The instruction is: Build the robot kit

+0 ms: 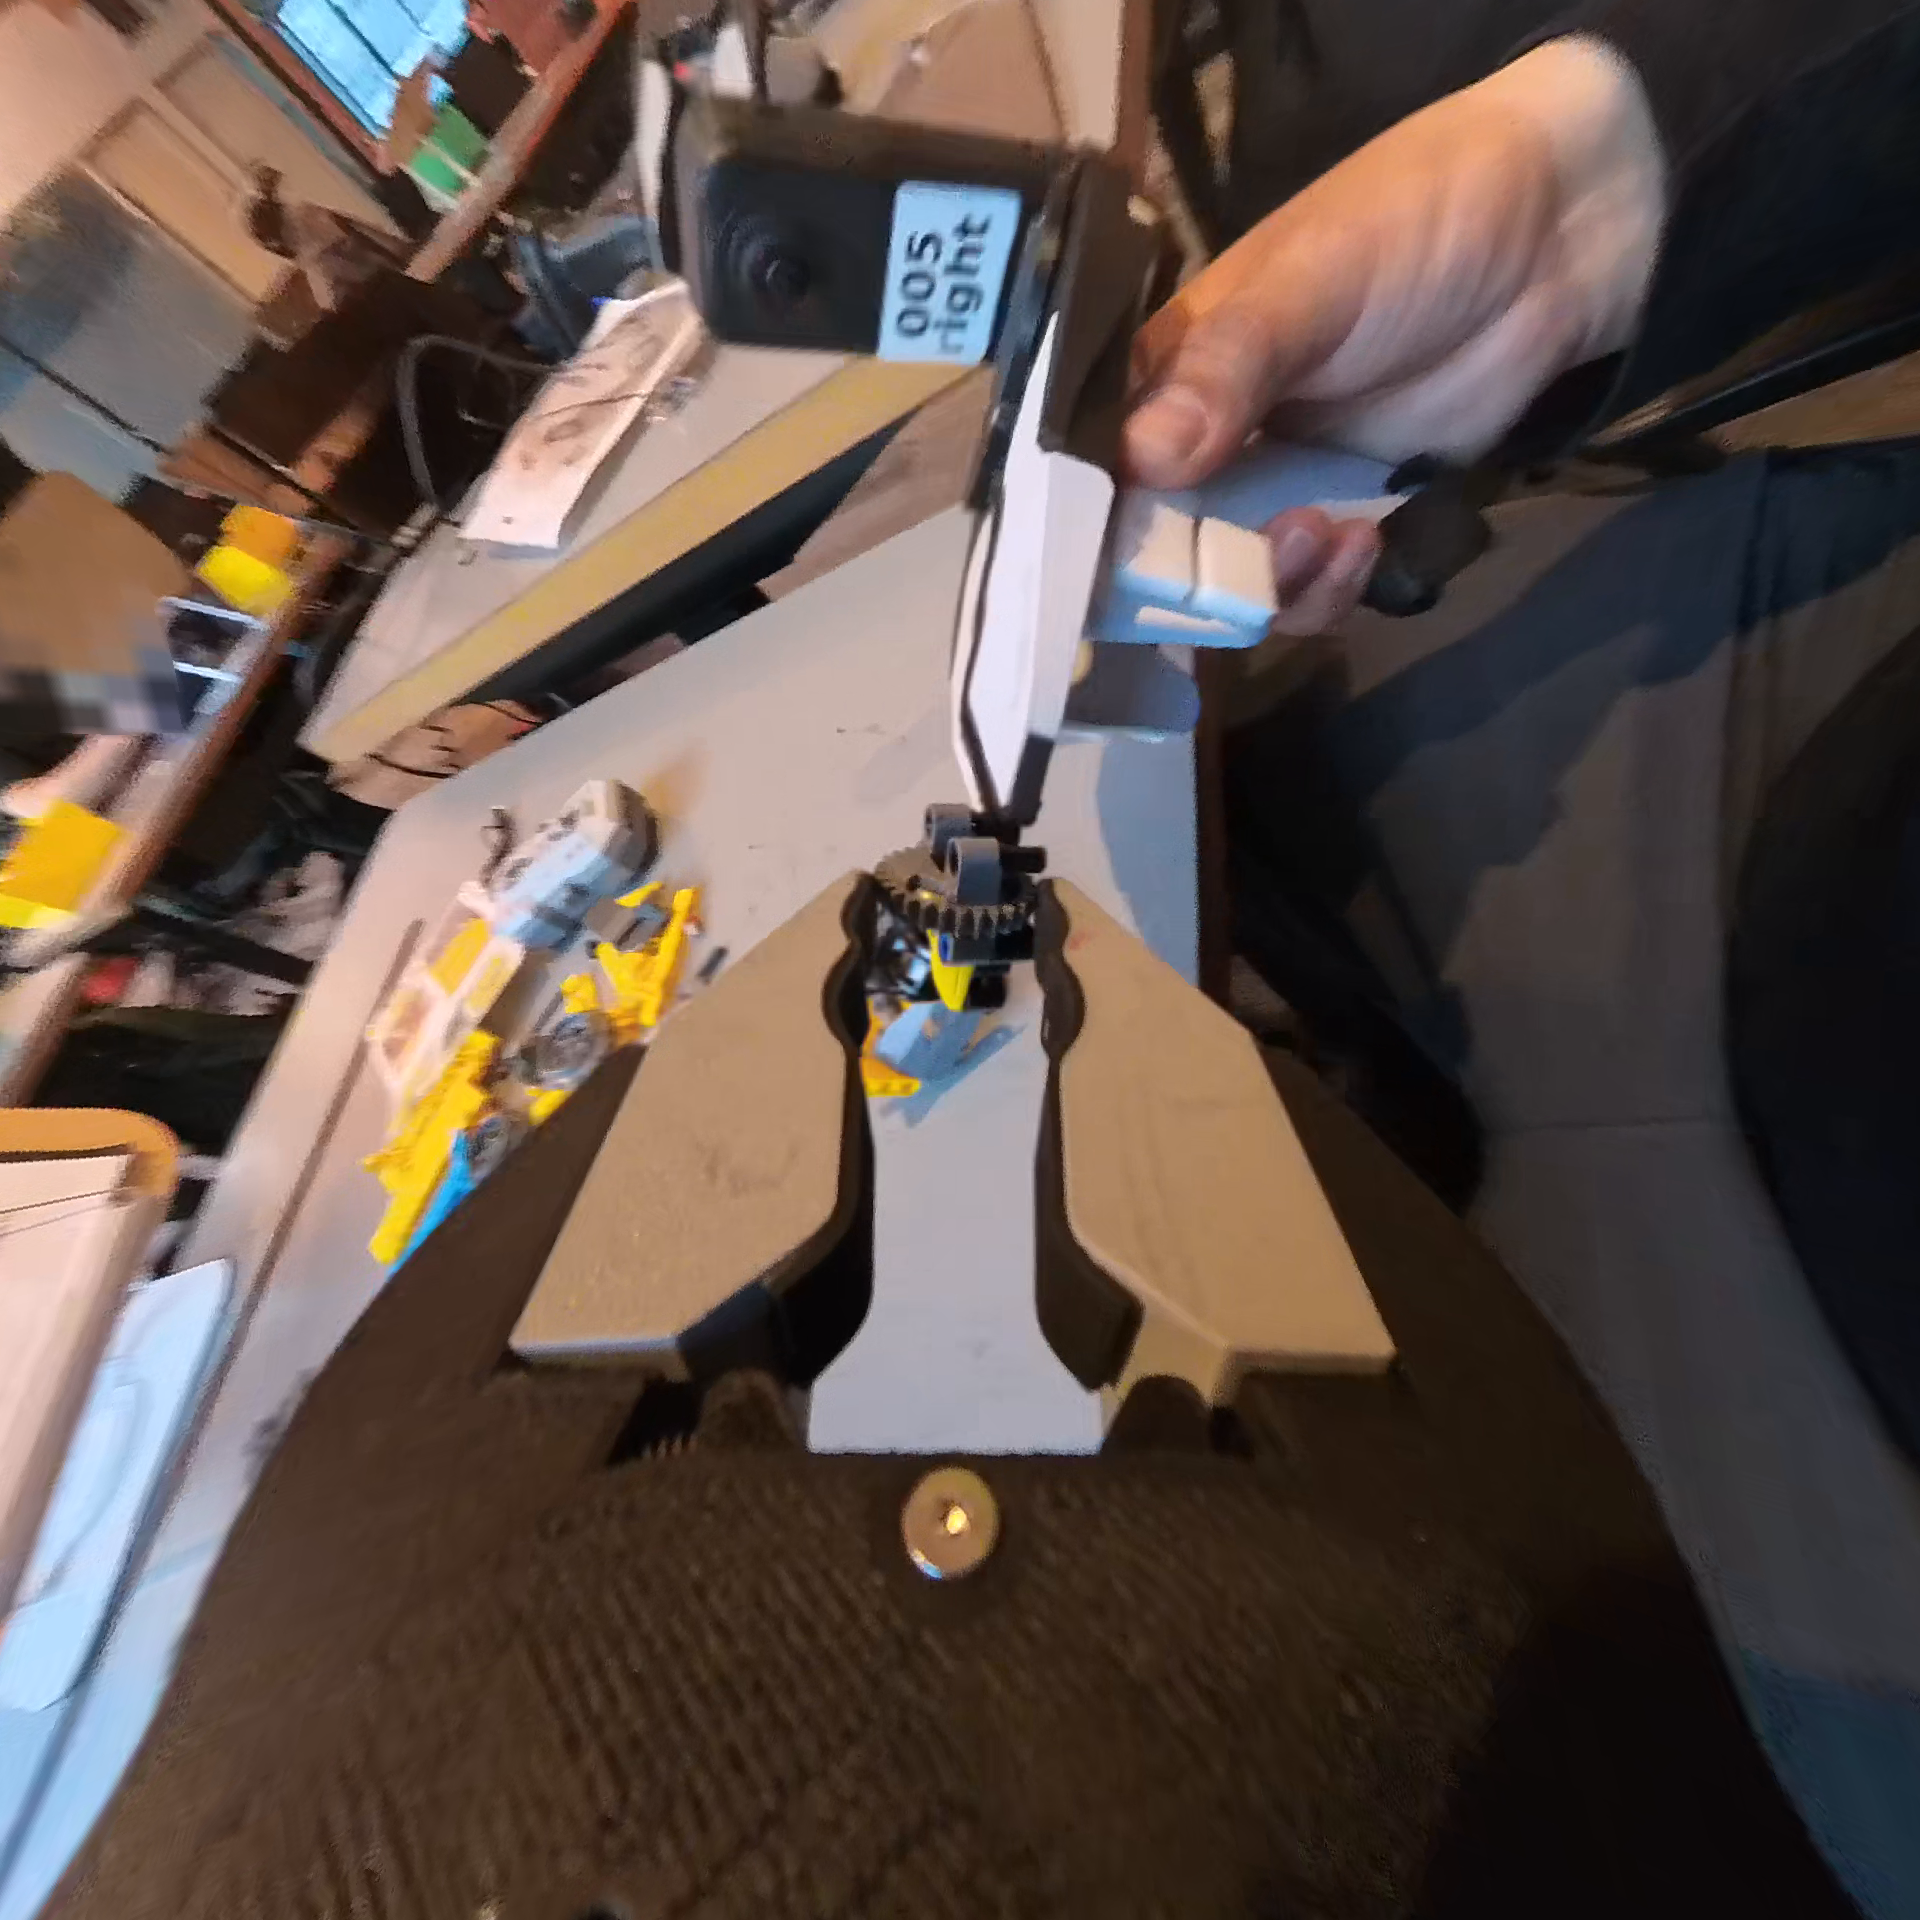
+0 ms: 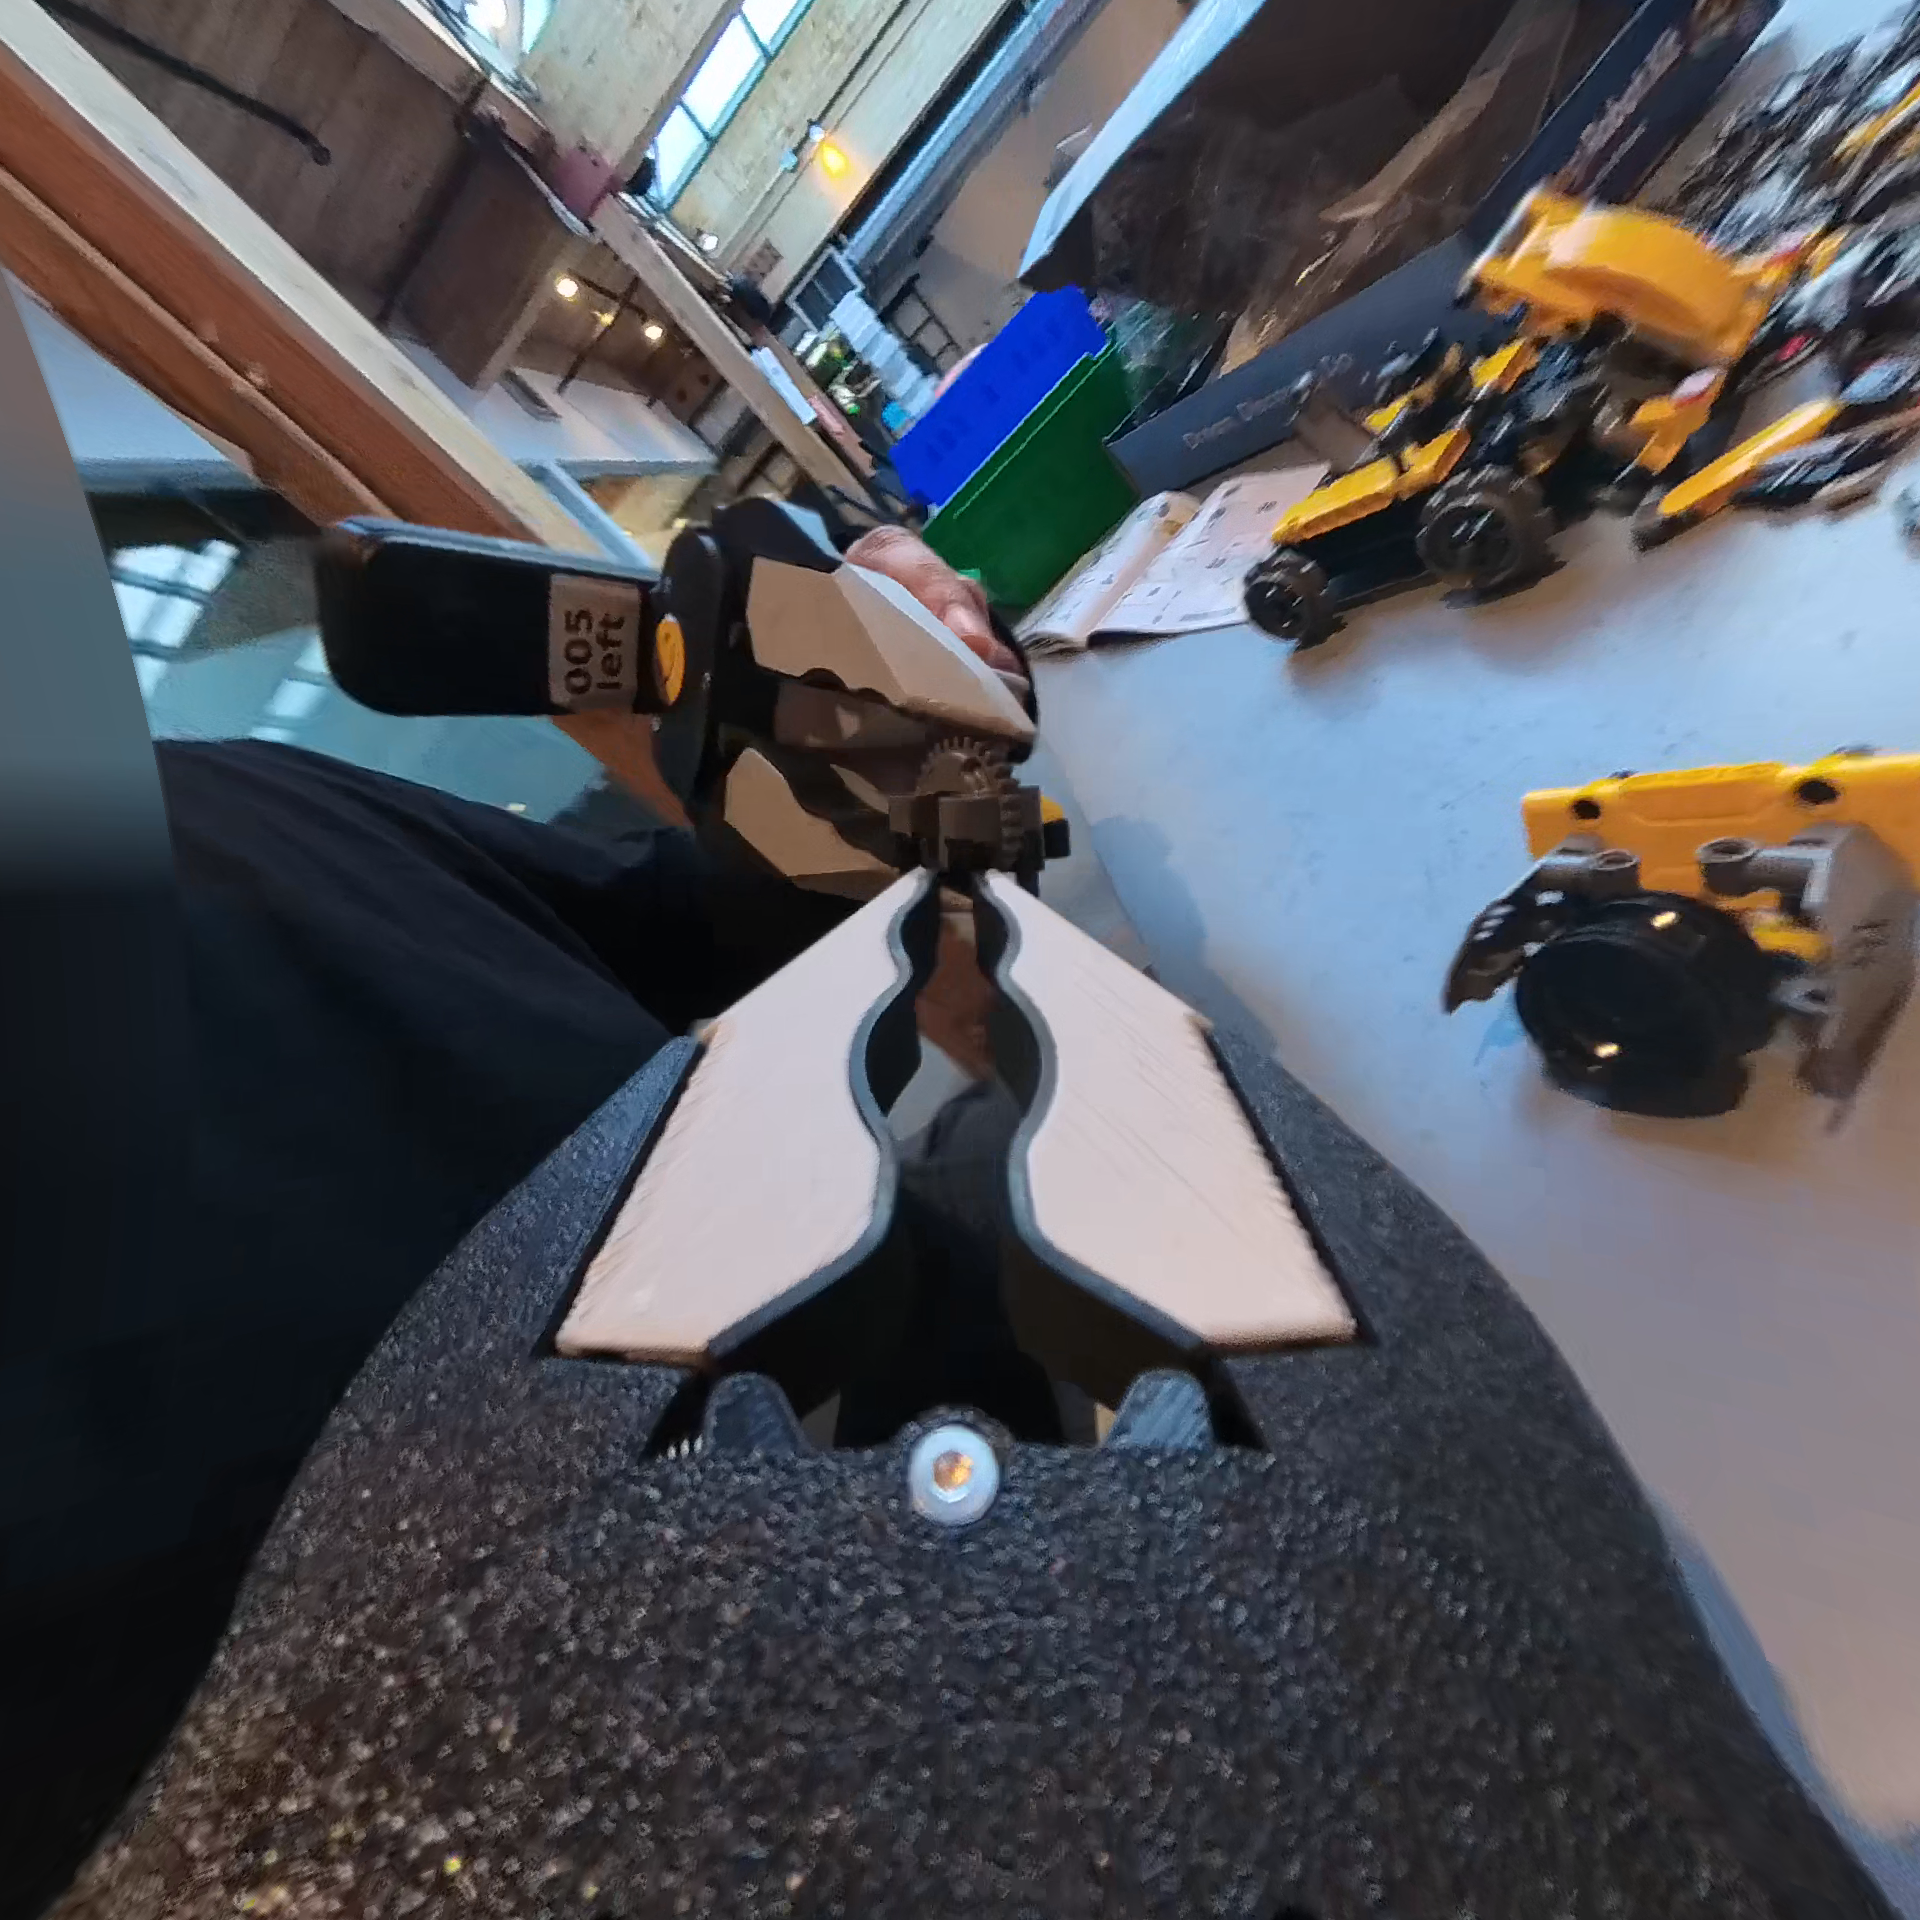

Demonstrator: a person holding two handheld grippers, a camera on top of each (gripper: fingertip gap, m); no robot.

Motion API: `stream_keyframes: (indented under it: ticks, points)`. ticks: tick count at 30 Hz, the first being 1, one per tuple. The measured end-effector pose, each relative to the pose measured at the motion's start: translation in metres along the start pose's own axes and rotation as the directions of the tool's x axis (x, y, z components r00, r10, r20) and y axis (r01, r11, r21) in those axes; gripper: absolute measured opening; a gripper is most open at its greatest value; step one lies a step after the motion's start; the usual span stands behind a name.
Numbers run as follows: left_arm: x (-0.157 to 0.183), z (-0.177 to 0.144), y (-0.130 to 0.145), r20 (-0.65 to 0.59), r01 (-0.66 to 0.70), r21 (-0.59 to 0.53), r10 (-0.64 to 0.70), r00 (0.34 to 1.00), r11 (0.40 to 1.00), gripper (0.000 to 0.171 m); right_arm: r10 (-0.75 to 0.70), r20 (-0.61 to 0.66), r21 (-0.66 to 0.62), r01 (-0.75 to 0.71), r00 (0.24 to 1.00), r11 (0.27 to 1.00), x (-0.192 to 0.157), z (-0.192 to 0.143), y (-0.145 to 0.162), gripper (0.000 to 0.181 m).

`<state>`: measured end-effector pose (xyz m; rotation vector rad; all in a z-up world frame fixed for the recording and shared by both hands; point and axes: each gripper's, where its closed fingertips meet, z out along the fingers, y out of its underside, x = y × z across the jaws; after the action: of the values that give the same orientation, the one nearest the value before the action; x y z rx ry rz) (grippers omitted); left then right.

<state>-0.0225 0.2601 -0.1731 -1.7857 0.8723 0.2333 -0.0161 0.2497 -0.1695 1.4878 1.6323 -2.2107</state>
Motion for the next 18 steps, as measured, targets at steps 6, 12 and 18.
stream_keyframes:
  ticks: [6, 12, 18]
  points:
    - [-0.009, 0.0, -0.01, 0.223, -0.173, -0.013, 0.172, 0.959, 0.985, 0.028, -0.311, -0.166, 0.013, 0.317, 0.936, 0.948, -0.016, -0.008, -0.007, 0.017]
    - [-0.011, -0.009, -0.035, 0.317, -0.208, 0.147, 0.153, 0.936, 0.967, 0.028, -0.492, -0.276, -0.05, 0.498, 0.826, 0.865, -0.027, -0.004, -0.009, 0.009]
    - [-0.014, -0.005, -0.031, 0.367, -0.199, 0.115, 0.144, 0.919, 0.973, 0.028, -0.517, -0.329, -0.078, 0.523, 0.79, 0.849, -0.025, -0.003, -0.007, 0.012]
